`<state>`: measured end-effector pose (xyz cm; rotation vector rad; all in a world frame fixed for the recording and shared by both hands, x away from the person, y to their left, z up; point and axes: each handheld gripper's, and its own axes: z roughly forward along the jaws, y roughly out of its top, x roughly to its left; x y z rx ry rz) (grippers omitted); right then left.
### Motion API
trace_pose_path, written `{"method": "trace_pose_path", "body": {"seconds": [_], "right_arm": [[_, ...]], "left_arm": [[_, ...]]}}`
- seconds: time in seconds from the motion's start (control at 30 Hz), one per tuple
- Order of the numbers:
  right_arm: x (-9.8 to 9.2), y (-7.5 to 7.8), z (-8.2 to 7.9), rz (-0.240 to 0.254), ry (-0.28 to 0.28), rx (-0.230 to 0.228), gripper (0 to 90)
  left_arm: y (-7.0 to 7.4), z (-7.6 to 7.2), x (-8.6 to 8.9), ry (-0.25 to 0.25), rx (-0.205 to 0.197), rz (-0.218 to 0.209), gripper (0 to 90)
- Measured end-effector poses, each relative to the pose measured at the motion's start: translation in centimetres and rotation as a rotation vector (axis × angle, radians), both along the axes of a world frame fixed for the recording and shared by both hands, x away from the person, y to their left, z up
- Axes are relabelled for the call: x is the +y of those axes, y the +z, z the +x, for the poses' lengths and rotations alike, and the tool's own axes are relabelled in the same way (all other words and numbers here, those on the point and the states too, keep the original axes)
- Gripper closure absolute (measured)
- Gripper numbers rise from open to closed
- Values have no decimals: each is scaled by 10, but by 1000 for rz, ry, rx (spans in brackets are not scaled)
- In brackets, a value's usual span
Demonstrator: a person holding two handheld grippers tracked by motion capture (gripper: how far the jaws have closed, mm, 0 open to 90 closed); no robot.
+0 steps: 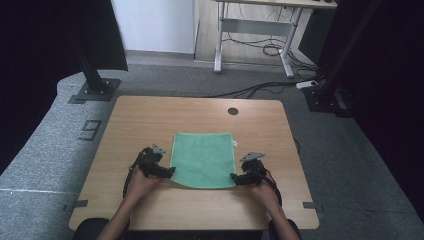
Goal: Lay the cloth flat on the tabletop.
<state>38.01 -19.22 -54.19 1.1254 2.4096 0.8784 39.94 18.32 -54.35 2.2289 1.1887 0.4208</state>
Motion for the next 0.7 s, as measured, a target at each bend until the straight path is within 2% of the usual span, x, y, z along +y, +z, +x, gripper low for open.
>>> {"method": "trace_pose_path", "body": {"seconds": [0.27,0.5,0.57,0.7], "right_arm": [[-1,-2,-2,21,-12,1,209],[-1,-1,-3,24,-14,1,209],[-3,1,-3,42,-19,-2,209],[-9,7,-5,72,-28,-9,194]], "left_arm": [[-2,0,3,7,-8,-27,0],[1,-4,2,-2,-19,-8,2],[6,-8,4,-10,-22,-17,4],[16,-16,11,-34,-27,-61,11]]}}
